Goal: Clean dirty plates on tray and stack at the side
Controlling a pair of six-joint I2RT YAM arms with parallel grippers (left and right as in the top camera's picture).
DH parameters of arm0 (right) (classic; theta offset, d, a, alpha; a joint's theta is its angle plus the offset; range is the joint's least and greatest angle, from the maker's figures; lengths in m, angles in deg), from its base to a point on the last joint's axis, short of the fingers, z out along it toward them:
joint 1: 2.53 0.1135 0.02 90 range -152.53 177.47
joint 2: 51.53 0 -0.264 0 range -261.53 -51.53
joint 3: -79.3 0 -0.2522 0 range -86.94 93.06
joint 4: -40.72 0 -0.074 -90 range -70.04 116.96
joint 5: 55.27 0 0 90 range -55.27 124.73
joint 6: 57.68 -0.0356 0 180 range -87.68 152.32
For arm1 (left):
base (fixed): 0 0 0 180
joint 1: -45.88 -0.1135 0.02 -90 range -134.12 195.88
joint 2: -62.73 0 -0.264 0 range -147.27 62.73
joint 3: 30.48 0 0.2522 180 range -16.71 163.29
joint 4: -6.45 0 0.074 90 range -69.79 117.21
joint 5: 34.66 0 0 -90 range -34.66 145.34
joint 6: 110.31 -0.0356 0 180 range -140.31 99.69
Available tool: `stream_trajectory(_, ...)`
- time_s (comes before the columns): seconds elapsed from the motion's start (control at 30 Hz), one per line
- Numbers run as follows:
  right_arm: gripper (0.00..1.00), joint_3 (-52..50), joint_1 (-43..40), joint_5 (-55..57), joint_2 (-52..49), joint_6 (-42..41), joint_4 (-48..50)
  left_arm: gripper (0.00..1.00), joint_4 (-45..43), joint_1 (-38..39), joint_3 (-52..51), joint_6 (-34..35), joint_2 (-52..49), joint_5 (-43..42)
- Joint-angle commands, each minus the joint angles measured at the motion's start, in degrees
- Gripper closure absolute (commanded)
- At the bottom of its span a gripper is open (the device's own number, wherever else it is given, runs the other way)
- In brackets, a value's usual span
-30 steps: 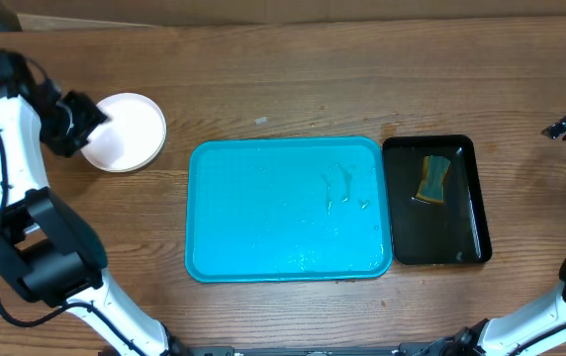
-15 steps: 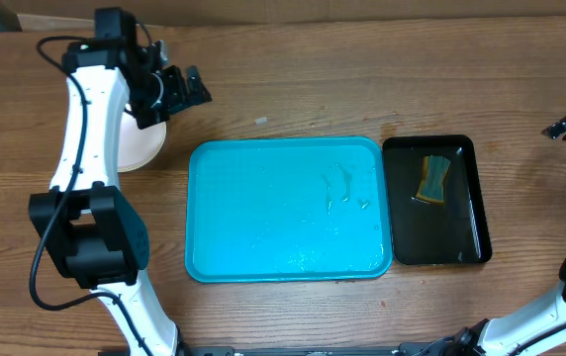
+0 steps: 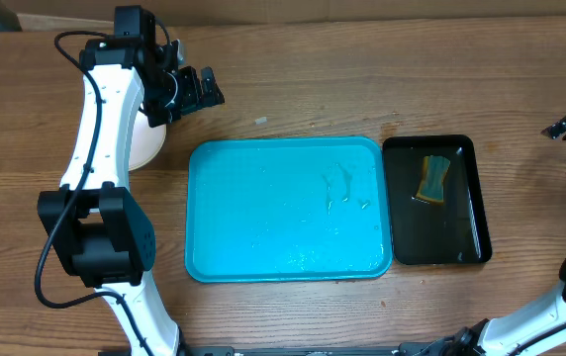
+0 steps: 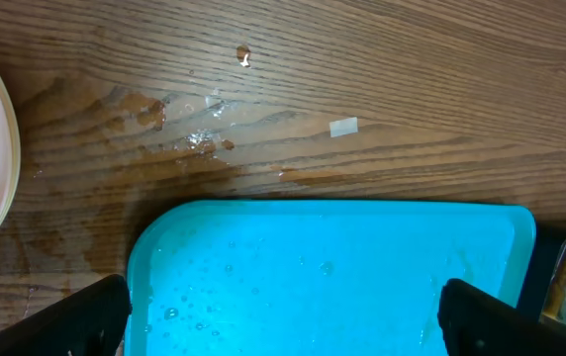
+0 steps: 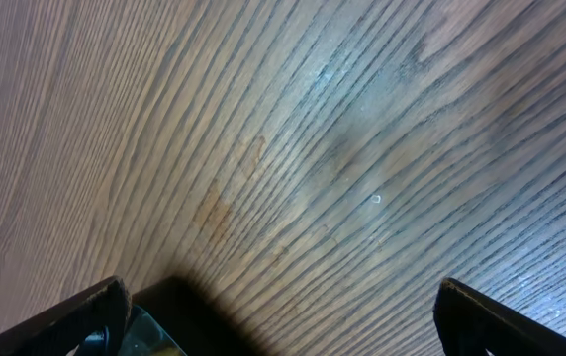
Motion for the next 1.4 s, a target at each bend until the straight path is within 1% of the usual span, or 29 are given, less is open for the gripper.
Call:
stream_trajectory(0.0,0.00,1.0,0.8,-0.2,0.7,-0.1,0.2,0.00,-0.1,0.1,1.5,-1.1,0.5,0.6)
stream_trajectory(0.13,0.00,1.0,2.0,-0.2,1.8,-0.1,0.1,0.00,-0.1,0.1,1.5,-1.1,0.5,0.6)
stream_trajectory(0.23,0.00,1.0,3.1,-0.2,5.5,-0.1,0.1,0.00,-0.1,0.1,1.5,-1.1,0.5,0.6)
stream_trajectory(0.43,0.00,1.0,10.4,-0.2,20.2,-0.1,0.1,0.00,-0.1,0.1,1.5,-1.1,0.5,0.6)
stream_trajectory(0.6,0.00,1.0,20.5,-0.2,33.3,-0.1,0.1,0.00,-0.1,0.1,1.5,-1.1,0.5,0.6)
stream_trajectory(0.63,0.00,1.0,25.0,-0.2,37.9,-0.1,0.1,0.00,-0.1,0.1,1.5,-1.1,0.5,0.6)
stream_trajectory(0.8,0.00,1.0,40.0,-0.2,51.4,-0.1,0.1,0.00,-0.1,0.1,1.5,-1.1,0.5,0.6)
stream_trajectory(0.87,0.00,0.9,44.8,3.7,56.0,3.4,0.9,0.00,-0.1,0.1,1.5,-1.1,0.5,0.6)
stream_trajectory(0.93,0.00,0.4,47.0,7.9,60.5,5.5,2.3,0.00,-0.1,0.1,1.5,-1.1,0.5,0.6)
stream_trajectory(1.03,0.00,-2.1,47.2,10.6,67.5,8.7,6.1,0.00,-0.1,0.1,1.5,-1.1,0.5,0.6)
stream_trajectory(1.13,0.00,-8.3,45.5,10.8,75.2,13.6,14.4,0.00,-0.1,0.1,1.5,-1.1,0.5,0.6)
stream_trajectory(1.23,0.00,-17.8,43.0,10.8,83.6,16.7,24.1,0.00,-0.1,0.1,1.5,-1.1,0.5,0.6)
stream_trajectory(1.37,0.00,-30.4,40.4,10.8,92.1,17.0,35.1,0.00,-0.1,0.1,1.5,-1.1,0.5,0.6)
